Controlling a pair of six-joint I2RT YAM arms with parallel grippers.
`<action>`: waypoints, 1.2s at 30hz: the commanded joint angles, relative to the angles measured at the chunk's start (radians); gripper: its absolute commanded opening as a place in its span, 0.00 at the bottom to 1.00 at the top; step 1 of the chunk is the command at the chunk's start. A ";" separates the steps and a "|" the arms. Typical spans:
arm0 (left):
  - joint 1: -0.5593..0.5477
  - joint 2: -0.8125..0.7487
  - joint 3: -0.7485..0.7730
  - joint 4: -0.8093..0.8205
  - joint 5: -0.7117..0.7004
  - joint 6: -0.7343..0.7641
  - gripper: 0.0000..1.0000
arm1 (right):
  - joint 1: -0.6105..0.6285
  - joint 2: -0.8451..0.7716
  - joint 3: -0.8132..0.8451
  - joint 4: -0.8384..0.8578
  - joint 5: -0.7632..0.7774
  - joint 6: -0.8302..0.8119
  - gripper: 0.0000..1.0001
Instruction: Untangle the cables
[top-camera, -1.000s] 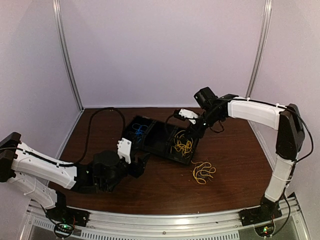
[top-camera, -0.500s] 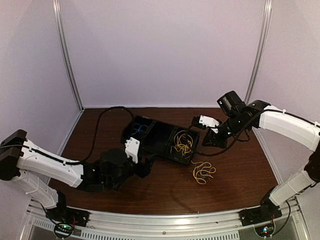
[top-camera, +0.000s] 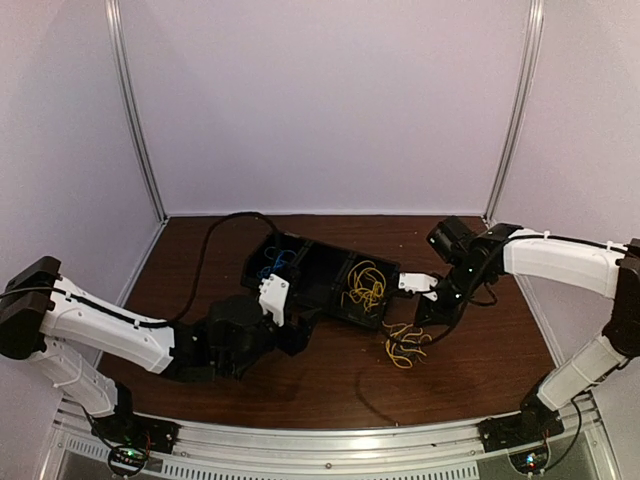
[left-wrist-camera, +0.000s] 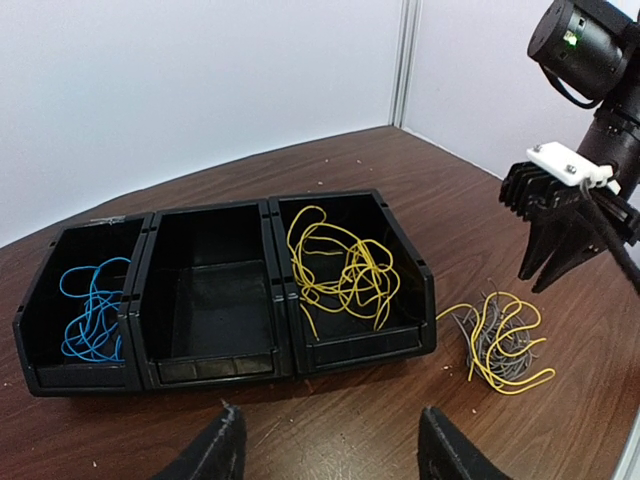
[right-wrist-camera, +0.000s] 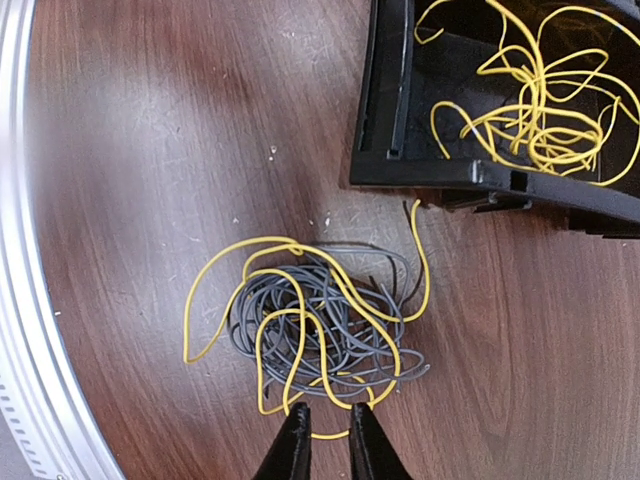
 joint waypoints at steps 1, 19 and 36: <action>0.000 -0.026 -0.004 0.013 -0.005 -0.006 0.60 | -0.005 0.035 -0.020 0.007 0.024 -0.044 0.17; 0.000 -0.017 0.005 0.014 0.003 -0.004 0.60 | -0.001 0.108 -0.052 0.069 0.036 -0.049 0.30; 0.000 -0.020 0.013 0.013 0.000 -0.003 0.60 | -0.001 0.058 -0.012 0.054 0.063 -0.027 0.00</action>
